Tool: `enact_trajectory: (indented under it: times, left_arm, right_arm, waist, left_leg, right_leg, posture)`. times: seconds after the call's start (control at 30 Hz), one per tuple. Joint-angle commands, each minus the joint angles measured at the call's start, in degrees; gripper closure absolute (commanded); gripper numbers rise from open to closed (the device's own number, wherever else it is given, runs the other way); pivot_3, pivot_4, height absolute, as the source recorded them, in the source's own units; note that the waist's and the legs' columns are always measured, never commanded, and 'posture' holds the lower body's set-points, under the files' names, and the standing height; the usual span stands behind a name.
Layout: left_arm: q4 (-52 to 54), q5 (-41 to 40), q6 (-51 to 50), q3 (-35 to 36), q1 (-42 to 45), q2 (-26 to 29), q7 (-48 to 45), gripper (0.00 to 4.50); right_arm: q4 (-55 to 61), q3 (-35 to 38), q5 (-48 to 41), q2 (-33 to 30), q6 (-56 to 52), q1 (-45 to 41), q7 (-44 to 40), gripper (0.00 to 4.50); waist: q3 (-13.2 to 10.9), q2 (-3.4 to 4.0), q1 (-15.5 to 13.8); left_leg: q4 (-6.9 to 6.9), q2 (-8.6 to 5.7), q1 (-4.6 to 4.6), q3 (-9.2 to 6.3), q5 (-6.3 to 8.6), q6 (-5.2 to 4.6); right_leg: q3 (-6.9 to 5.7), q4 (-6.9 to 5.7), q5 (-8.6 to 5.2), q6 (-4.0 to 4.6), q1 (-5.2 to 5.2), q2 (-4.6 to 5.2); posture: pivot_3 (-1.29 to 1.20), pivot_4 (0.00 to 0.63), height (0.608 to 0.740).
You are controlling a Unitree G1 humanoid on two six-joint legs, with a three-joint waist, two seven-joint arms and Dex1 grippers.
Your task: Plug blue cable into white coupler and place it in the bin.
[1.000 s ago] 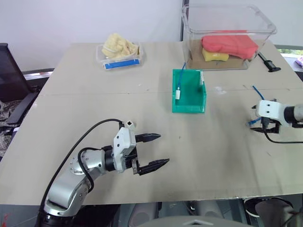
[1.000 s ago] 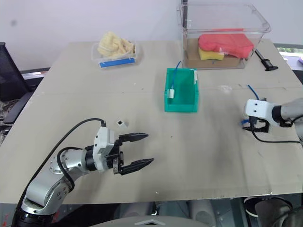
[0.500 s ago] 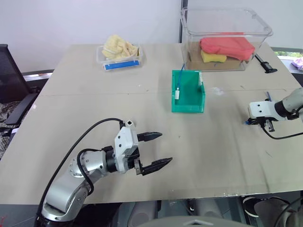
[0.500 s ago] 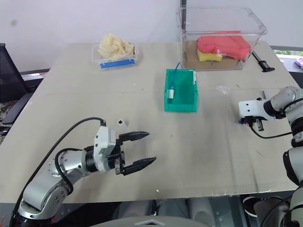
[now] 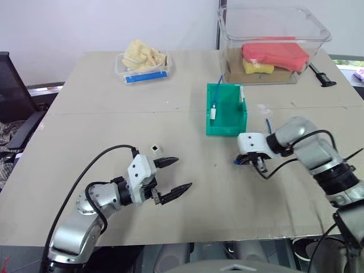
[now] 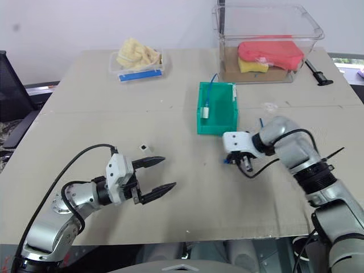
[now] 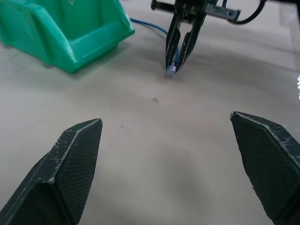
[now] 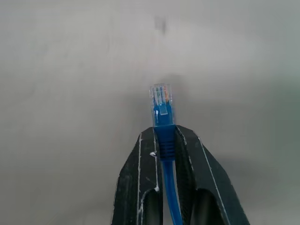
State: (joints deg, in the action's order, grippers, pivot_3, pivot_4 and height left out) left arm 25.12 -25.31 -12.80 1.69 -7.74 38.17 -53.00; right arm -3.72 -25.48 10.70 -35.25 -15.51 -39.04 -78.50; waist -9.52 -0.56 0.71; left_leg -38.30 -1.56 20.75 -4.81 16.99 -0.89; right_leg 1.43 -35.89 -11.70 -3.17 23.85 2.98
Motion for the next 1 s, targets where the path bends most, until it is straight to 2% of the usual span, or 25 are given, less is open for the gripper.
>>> enact_trajectory:
  times: [0.03, 0.1, 0.23, 0.33, 0.47, 0.67, 0.77, 0.93, 0.97, 1.0]
  left_arm:
    - [-0.44, 2.17, -0.50, -1.50, 1.60, 1.58, -0.78, 0.00]
    - [-1.08, 3.08, -1.95, -2.73, 3.03, 1.97, -0.62, 0.00]
    - [-2.41, 4.86, -4.08, -6.67, 7.62, 2.12, -1.66, 0.00]
    - [-5.23, 6.67, -3.57, -10.47, 13.19, 0.59, -2.88, 0.00]
    - [-10.89, 10.00, -4.81, -15.33, 21.88, -3.33, -1.96, 0.00]
    - [-19.78, 14.80, -3.43, -22.15, 30.21, -9.07, -3.14, 0.00]
    - [-26.31, 18.33, -1.30, -25.51, 34.48, -11.87, -3.88, 0.00]
    - [-32.80, 21.43, -0.21, -27.72, 39.24, -15.89, -3.82, 0.00]
    - [-34.13, 22.46, -0.41, -28.63, 40.29, -17.13, -3.33, 0.41]
    - [-35.19, 23.38, -0.74, -29.29, 41.05, -18.05, -2.87, 0.55]
  right_arm:
    - [1.42, -0.02, -1.18, 1.73, 1.05, 3.35, 3.50, 2.86]
    - [4.68, 2.61, -3.57, 0.69, -1.01, 5.19, 3.15, 1.86]
    - [15.45, 13.54, -14.27, -1.96, -6.74, 13.32, 3.78, 0.06]
    - [23.32, 24.85, -21.07, -3.47, -7.55, 24.35, 7.26, 0.06]
    - [31.20, 38.70, -22.96, -1.75, 0.65, 43.17, 14.06, 0.06]
    - [38.19, 48.81, -20.66, 1.85, 5.05, 63.94, 22.35, 0.06]
    - [40.26, 50.71, -21.13, 2.43, 5.62, 68.60, 24.34, 0.06]
    - [42.32, 51.41, -21.57, 1.82, 5.61, 71.30, 26.47, 0.06]
    - [43.01, 51.79, -21.82, 1.83, 5.11, 71.82, 26.88, 0.00]
    - [43.64, 52.07, -22.00, 1.79, 4.83, 72.33, 27.15, 0.00]
  waist:
    - [0.06, -0.11, 0.07]
    - [0.05, -0.08, 0.06]
    - [-0.02, 0.03, -0.34]
    - [-0.11, 0.18, -0.89]
    - [-0.10, 0.15, -2.23]
    - [-0.08, 0.20, -0.88]
    - [-0.06, 0.23, -0.35]
    - [-0.06, 0.20, 0.16]
    - [-0.06, 0.21, 0.00]
    - [-0.06, 0.21, -0.14]
  left_leg:
    - [-0.02, 0.00, -0.01, 0.00, 0.00, 0.00]
    - [-0.02, -0.01, -0.03, -0.02, 0.00, 0.01]
    - [-0.01, -0.01, 0.06, -0.20, -0.01, 0.01]
    - [-0.01, -0.12, 0.19, -0.24, -0.01, 0.01]
    - [-0.02, -0.18, 0.25, -0.27, 0.01, -0.02]
    - [-0.04, -0.19, -0.01, -0.02, 0.01, -0.03]
    - [-0.08, -0.17, -0.11, 0.02, 0.00, -0.04]
    - [-0.13, -0.15, -0.17, 0.09, 0.00, -0.05]
    - [-0.12, -0.16, -0.16, 0.07, 0.00, -0.05]
    - [-0.13, -0.17, -0.14, 0.04, 0.00, -0.05]
  right_leg:
    - [0.00, 0.00, 0.00, 0.00, -0.02, 0.00]
    - [0.00, 0.00, 0.00, -0.01, -0.04, -0.02]
    - [-0.19, -0.02, 0.00, -0.01, -0.02, -0.01]
    - [-0.23, -0.01, 0.01, -0.02, 0.04, 0.11]
    - [-0.37, 0.05, 0.00, -0.04, -0.04, 0.14]
    - [-0.03, -0.06, -0.01, -0.07, -0.12, -0.05]
    - [0.02, -0.08, -0.01, -0.07, -0.22, -0.15]
    - [0.02, -0.09, -0.06, -0.16, -0.29, -0.18]
    - [0.01, -0.09, -0.01, -0.08, -0.29, -0.18]
    - [0.00, -0.09, -0.01, -0.08, -0.28, -0.17]
  posture:
    - [0.00, 0.150, 0.739]
    - [0.00, 0.150, 0.739]
    - [0.00, 0.150, 0.739]
    - [0.00, 0.150, 0.739]
    - [0.00, 0.150, 0.739]
    - [0.00, 0.150, 0.739]
    - [0.00, 0.150, 0.739]
    - [0.00, 0.150, 0.739]
    - [0.00, 0.150, 0.739]
    - [0.00, 0.150, 0.739]
